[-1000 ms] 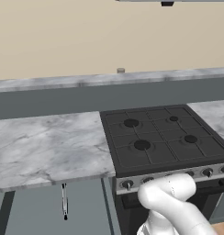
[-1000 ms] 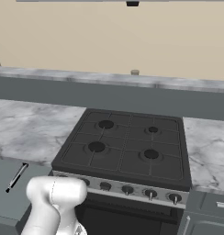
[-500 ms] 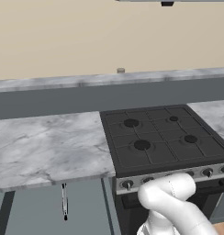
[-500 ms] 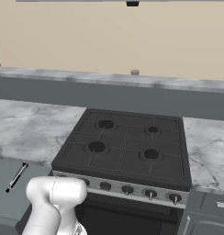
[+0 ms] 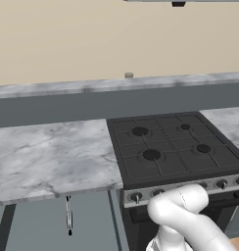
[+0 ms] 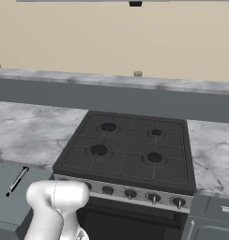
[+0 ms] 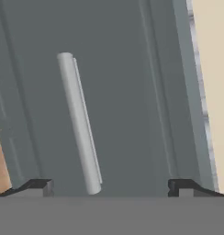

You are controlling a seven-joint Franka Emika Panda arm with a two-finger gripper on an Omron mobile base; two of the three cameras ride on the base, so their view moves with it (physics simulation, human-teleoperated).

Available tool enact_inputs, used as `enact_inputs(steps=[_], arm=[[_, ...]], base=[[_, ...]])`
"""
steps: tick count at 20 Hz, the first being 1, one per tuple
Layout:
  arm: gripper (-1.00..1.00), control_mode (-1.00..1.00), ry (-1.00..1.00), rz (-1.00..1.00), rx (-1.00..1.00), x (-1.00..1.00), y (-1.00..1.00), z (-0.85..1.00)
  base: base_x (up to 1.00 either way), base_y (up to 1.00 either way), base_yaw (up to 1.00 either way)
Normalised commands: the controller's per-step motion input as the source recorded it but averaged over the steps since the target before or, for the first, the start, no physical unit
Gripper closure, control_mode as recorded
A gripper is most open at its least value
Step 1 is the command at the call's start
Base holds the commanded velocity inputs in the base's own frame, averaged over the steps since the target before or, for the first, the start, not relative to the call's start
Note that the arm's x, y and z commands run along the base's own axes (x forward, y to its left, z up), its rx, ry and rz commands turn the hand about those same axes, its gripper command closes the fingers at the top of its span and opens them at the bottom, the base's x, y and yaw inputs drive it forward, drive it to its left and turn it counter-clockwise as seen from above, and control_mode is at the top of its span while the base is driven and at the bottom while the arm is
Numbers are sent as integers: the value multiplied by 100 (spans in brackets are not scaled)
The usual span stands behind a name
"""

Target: Take the tongs from the drawer on the left and place them on the dining counter next to the tray containing the kebab skewer.

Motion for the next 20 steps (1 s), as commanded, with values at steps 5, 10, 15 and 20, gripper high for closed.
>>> enact_inputs(steps=[5, 10, 15, 20], arm=[[-100, -100, 11, 0, 6, -12, -13, 39], [-100, -100, 10, 0, 4, 0, -20, 31], [-100, -100, 4, 0, 0, 0, -18, 18], [-100, -100, 8, 0, 2, 0, -22, 34]], base=[[0, 0, 0], [0, 0, 0], [0, 0, 0], [0, 0, 0]])
